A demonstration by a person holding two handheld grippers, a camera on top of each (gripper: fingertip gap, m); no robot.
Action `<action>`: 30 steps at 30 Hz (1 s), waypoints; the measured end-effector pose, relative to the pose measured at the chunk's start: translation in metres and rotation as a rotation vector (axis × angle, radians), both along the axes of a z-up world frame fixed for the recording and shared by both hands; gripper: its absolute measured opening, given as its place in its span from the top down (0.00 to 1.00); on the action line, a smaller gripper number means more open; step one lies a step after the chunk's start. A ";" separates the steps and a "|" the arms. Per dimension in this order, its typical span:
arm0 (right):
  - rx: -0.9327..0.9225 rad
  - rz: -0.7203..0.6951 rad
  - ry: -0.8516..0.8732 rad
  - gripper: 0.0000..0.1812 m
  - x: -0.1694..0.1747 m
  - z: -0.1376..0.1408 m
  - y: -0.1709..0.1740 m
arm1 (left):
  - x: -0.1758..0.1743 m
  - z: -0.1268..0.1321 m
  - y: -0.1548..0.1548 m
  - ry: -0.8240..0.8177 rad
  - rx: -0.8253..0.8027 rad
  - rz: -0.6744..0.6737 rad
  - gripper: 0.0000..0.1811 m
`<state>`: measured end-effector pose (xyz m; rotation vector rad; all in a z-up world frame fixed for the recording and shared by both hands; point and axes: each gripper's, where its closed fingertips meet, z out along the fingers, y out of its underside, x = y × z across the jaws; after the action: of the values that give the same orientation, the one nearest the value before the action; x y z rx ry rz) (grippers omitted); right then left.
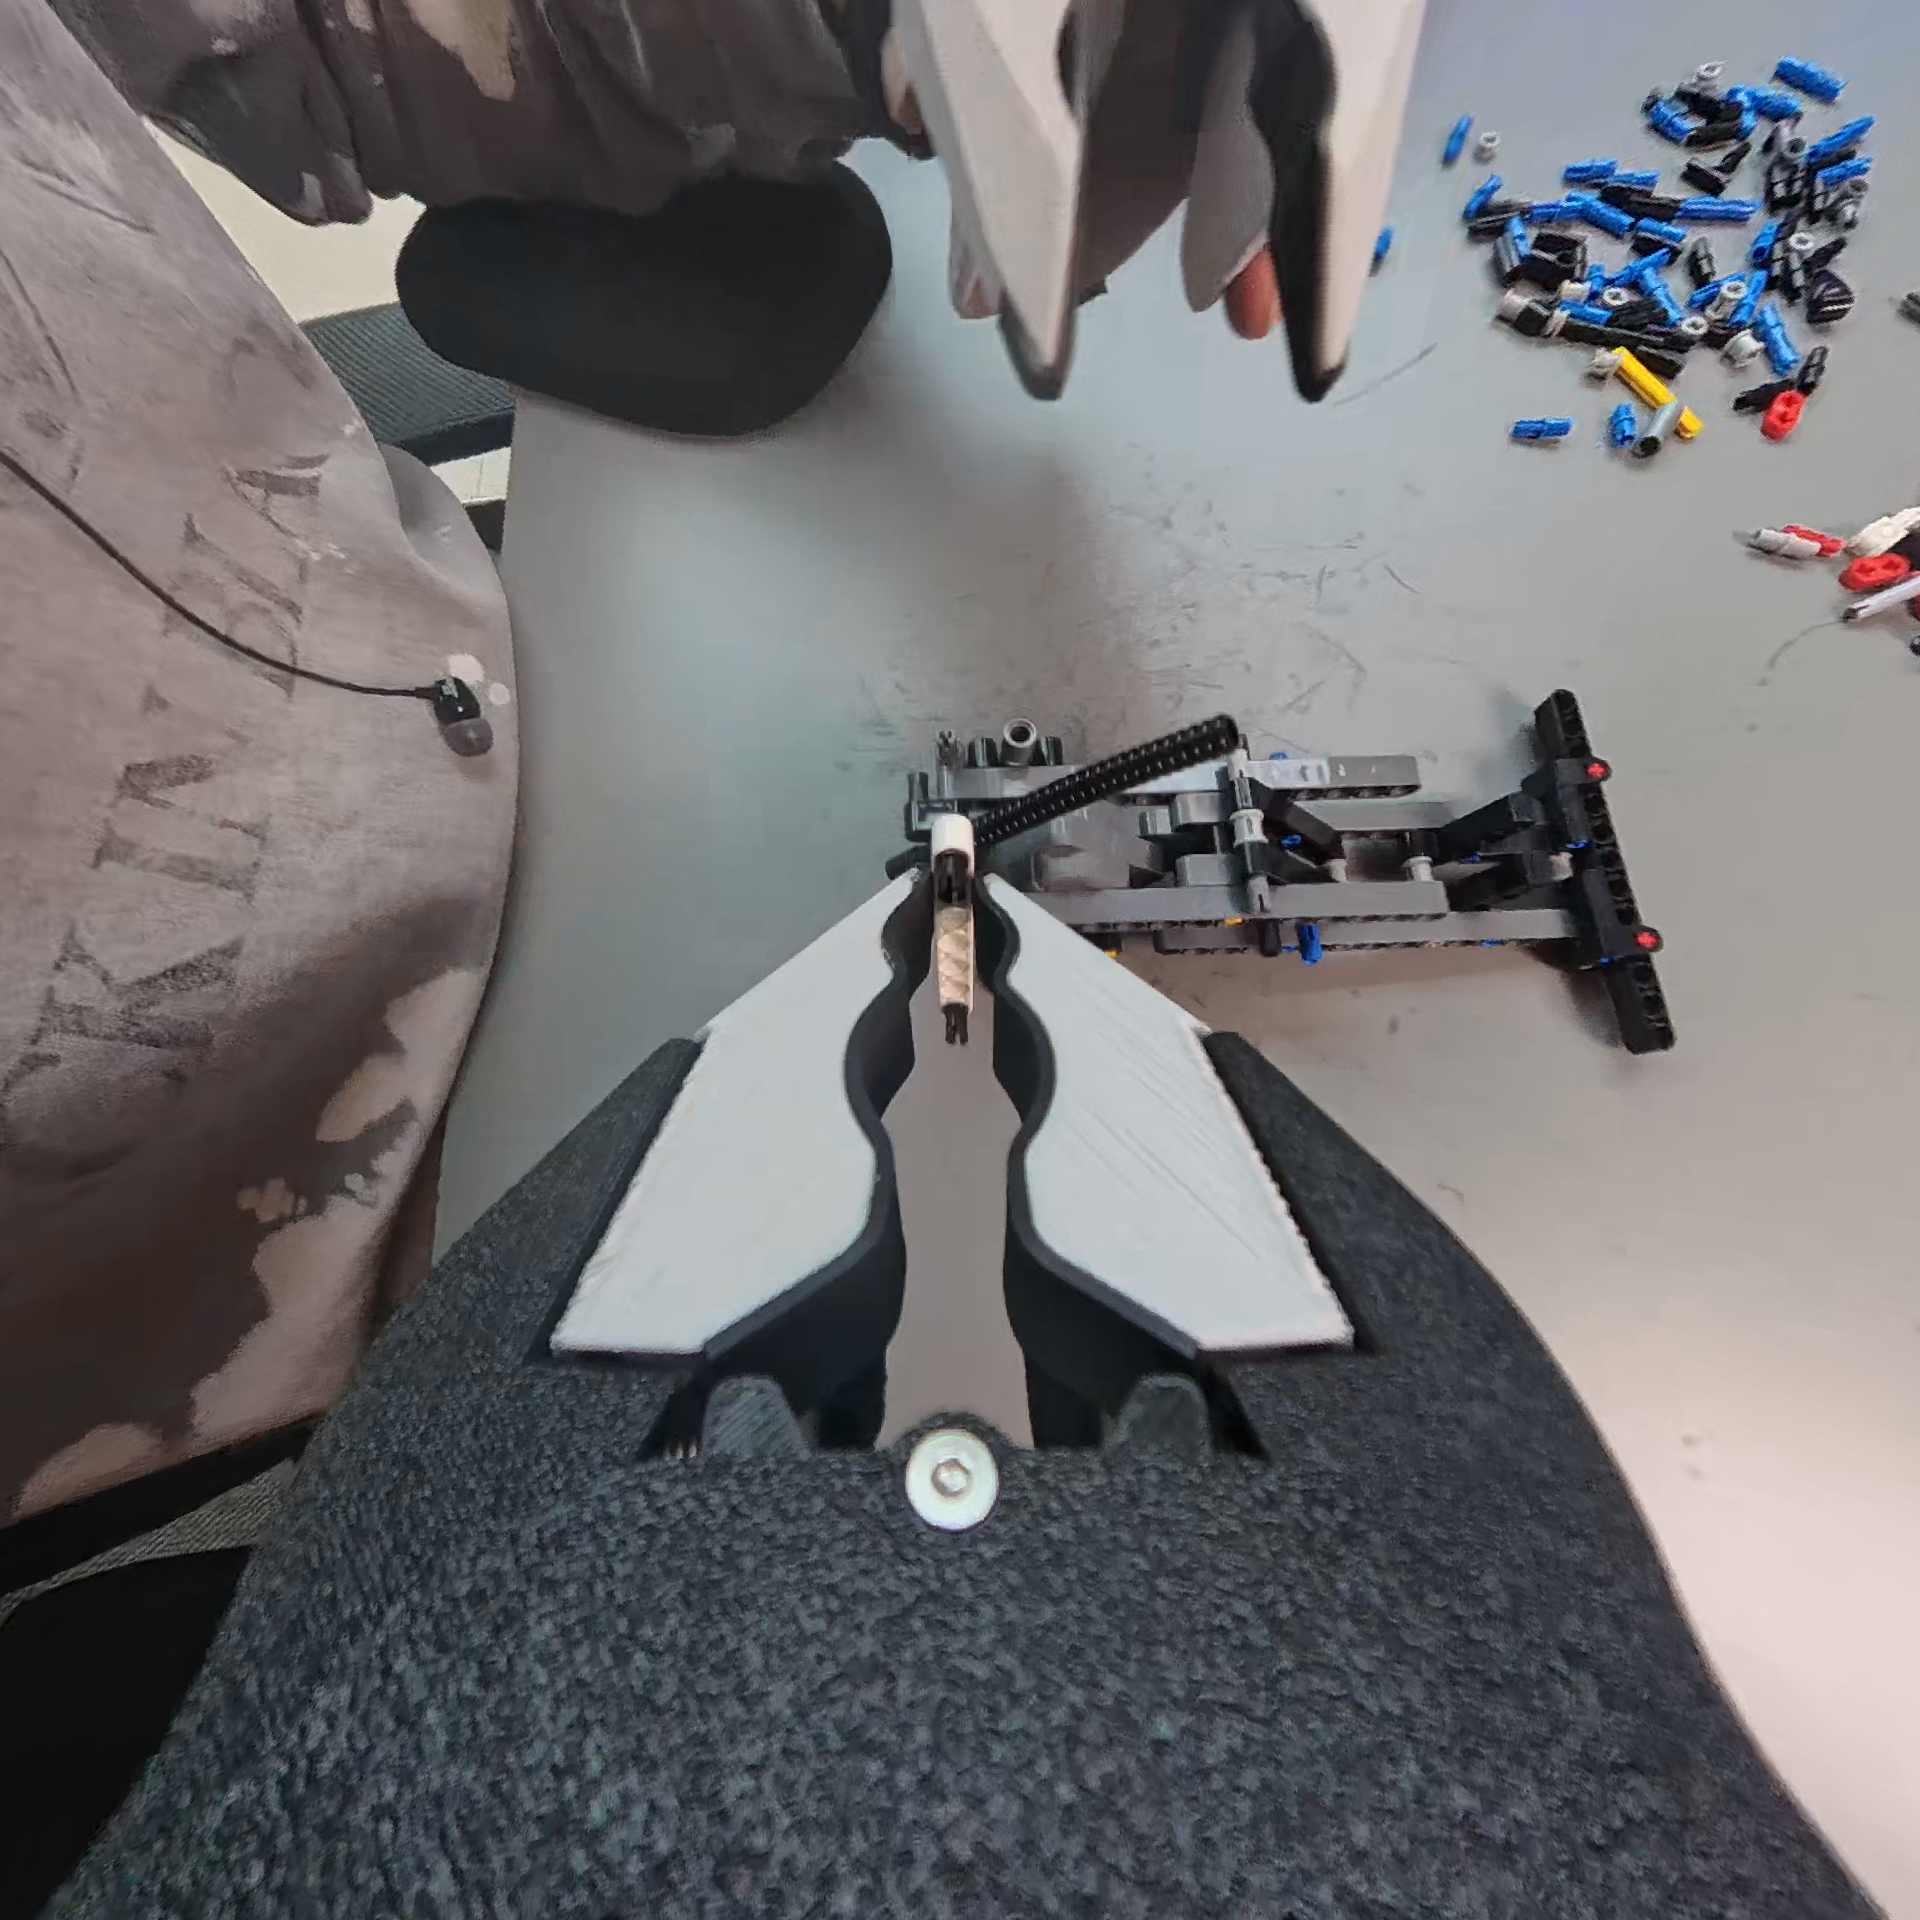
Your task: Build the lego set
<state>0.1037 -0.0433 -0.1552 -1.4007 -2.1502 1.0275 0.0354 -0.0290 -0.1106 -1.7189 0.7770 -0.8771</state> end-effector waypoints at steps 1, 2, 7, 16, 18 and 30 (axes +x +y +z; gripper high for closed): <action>-0.002 0.004 -0.023 0.96 -0.005 0.001 -0.002 | 0.008 0.003 -0.008 -0.011 0.013 -0.013 0.82; 0.003 0.004 -0.033 0.96 -0.012 0.002 -0.004 | 0.016 0.002 -0.015 -0.007 0.018 -0.023 0.83; 0.063 0.051 -0.101 0.96 -0.030 0.001 -0.011 | 0.038 -0.020 -0.032 0.132 0.006 -0.056 0.86; 0.075 0.088 -0.026 0.96 -0.032 0.013 -0.021 | 0.042 -0.028 -0.034 0.212 0.052 -0.060 0.96; 0.085 0.080 0.072 0.96 -0.031 0.023 -0.015 | 0.039 -0.021 -0.031 0.148 0.063 -0.041 0.96; 0.038 0.009 0.172 0.96 -0.005 -0.008 -0.010 | 0.042 -0.033 -0.037 0.058 0.076 -0.072 0.96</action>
<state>0.0983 -0.0534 -0.1632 -1.2394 -2.0426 1.0632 0.0776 -0.0659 -0.1440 -1.6638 0.9044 -0.8389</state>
